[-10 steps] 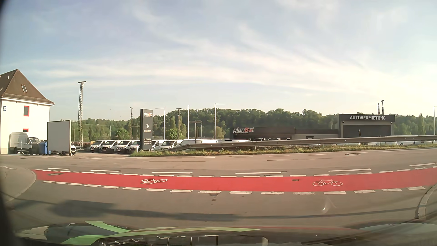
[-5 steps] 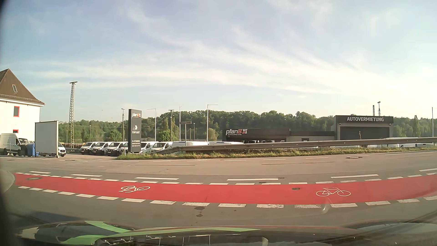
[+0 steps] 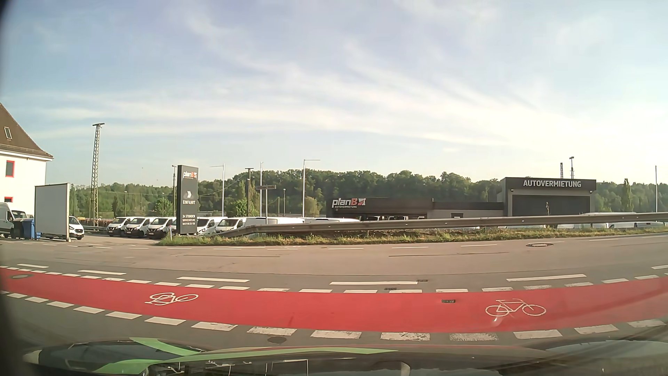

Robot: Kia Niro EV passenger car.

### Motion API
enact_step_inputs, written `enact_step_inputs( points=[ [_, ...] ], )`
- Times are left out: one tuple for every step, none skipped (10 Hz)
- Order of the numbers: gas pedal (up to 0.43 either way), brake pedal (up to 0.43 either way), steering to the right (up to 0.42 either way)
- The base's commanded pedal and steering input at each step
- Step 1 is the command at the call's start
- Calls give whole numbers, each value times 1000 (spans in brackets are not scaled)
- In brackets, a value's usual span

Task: Follow the waypoints while adhering to traffic rules and regulations

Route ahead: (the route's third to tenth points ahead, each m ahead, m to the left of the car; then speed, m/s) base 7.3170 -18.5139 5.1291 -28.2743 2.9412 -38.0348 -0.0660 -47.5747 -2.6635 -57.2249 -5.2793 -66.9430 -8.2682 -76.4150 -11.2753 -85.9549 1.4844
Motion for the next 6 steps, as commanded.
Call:
enact_step_inputs(
  points=[
    [0, 67, 207],
    [0, 18, 221],
    [0, 0, 238],
    [0, 0, 256],
    [0, 0, 276],
    [0, 0, 294]
  ],
)
